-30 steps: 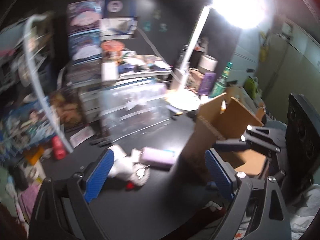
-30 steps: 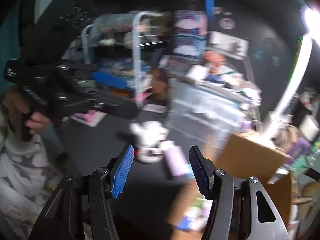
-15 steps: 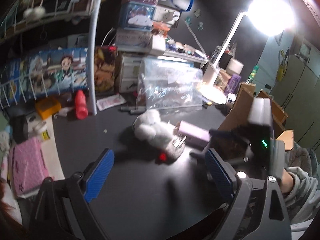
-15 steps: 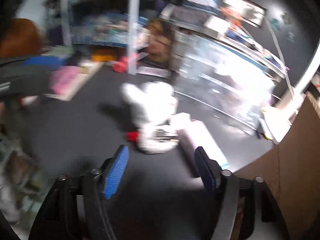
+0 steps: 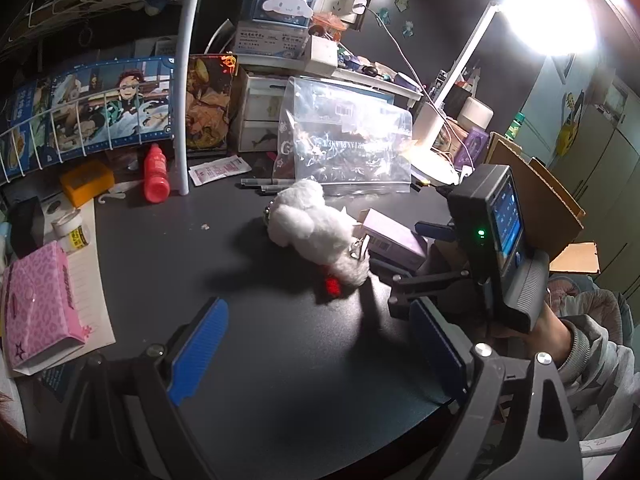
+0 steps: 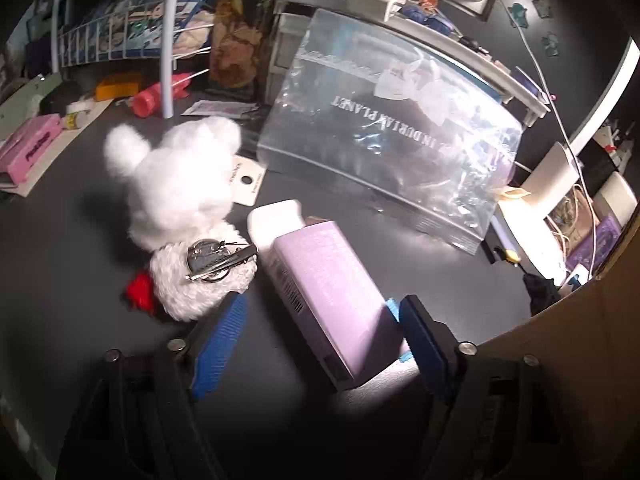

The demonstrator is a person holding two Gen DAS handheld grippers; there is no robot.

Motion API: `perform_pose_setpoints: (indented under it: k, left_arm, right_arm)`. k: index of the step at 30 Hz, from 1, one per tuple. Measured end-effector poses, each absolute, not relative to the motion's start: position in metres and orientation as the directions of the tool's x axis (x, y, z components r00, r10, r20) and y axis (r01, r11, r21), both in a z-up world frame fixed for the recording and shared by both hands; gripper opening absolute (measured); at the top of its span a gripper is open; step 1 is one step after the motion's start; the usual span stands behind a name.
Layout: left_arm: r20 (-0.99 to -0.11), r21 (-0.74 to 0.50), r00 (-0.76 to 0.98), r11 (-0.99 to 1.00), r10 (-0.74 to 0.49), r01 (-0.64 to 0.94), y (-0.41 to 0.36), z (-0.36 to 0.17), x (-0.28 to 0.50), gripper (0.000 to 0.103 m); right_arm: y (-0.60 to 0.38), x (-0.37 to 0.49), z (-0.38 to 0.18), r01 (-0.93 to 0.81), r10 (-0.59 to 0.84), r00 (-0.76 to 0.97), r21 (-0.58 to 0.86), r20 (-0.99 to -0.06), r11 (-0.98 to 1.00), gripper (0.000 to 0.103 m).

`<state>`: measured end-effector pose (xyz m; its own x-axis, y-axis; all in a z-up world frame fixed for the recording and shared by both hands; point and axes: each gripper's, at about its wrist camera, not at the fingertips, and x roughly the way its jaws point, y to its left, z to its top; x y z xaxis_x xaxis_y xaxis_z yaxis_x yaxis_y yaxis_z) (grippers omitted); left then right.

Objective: Organize objects
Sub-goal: 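Move the right gripper back over the desk to the lavender box, then grasp the lavender box lengthwise with the right gripper and lift it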

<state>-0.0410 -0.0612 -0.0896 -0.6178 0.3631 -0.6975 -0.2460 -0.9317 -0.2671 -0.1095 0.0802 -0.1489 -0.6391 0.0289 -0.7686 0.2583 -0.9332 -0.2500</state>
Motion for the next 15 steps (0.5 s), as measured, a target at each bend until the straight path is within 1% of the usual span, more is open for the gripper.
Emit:
perform_pose_setpoints:
  k: [6,8,9,10,12,13,15]
  left_arm:
    - [-0.700,-0.276,-0.612,-0.930,0.368,-0.243,-0.062,-0.090,-0.044,0.091]
    - [-0.701,-0.278,-0.612,-0.930,0.367,-0.240,-0.063,-0.090,-0.044,0.091]
    - [-0.700,-0.280,-0.612,-0.930,0.368,-0.240,-0.063,-0.090,-0.044,0.091]
    - [-0.699,-0.281,-0.612,-0.929,0.369,-0.240,-0.063,-0.090,-0.044,0.091]
    - [-0.700,-0.282,-0.611,-0.929,0.370,-0.240,-0.063,-0.089,-0.044,0.091]
    - [-0.701,-0.281,-0.610,-0.929,0.370,-0.240,-0.062,-0.089,-0.043,0.091]
    - [-0.701,-0.280,-0.610,-0.930,0.368,-0.239,-0.062,-0.089,-0.044,0.091]
  right_arm:
    - [0.081,-0.098,-0.141,0.339,-0.120,-0.593,-0.111,-0.796,-0.934,0.081]
    - [0.079,-0.092,-0.139,0.379,-0.183,-0.555,-0.051,-0.812,-0.924,0.074]
    - [0.078,-0.091,-0.140,0.381,-0.189,-0.548,-0.042,-0.815,-0.924,0.071]
    - [0.079,-0.090,-0.140,0.366,-0.171,-0.564,-0.059,-0.808,-0.929,0.071]
    - [0.079,-0.089,-0.140,0.319,-0.097,-0.621,-0.138,-0.778,-0.938,0.071]
    - [0.081,-0.092,-0.141,0.295,-0.075,-0.629,-0.148,-0.774,-0.944,0.071]
    - [0.089,-0.100,-0.145,0.271,-0.120,-0.592,-0.057,-0.797,-0.961,0.071]
